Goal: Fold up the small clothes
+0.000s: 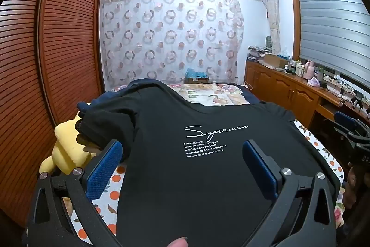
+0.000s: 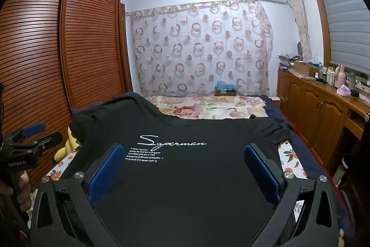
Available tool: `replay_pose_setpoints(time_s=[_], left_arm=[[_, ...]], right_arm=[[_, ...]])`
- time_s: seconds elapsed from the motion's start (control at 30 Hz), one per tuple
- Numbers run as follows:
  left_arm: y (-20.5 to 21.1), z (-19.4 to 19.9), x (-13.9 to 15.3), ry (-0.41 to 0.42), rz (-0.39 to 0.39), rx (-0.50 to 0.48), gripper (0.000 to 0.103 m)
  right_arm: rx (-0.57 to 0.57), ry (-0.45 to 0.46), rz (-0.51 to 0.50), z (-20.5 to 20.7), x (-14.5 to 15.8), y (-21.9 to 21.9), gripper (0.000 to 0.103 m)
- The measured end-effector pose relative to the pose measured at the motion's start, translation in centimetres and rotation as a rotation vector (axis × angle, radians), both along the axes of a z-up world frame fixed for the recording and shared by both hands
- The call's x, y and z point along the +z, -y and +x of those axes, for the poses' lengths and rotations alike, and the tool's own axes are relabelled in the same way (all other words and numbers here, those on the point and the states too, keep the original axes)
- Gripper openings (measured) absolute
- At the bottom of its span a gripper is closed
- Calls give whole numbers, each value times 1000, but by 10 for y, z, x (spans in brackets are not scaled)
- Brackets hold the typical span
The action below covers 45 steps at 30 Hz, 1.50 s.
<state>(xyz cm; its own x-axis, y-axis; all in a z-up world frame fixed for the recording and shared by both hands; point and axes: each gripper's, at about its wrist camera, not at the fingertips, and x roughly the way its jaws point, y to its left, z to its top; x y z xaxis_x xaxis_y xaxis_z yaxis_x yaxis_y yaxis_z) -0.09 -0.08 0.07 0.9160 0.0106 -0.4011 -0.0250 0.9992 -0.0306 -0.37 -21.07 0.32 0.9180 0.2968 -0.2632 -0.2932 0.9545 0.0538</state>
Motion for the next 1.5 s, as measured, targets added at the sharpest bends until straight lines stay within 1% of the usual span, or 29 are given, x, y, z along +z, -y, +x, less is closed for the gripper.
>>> replay_pose_setpoints(time_s=[0.1,1.07,1.5], left_arm=[[0,0,0,-2,0,0,103],[2,-2,3,12,24,7,103],[4,-3,3,13,31,6,103]], right_arm=[[-2,11,2,0,0,0,103],[1,20,2,-4,3,-3,103],[-11,30,0,-4,0,1,103]])
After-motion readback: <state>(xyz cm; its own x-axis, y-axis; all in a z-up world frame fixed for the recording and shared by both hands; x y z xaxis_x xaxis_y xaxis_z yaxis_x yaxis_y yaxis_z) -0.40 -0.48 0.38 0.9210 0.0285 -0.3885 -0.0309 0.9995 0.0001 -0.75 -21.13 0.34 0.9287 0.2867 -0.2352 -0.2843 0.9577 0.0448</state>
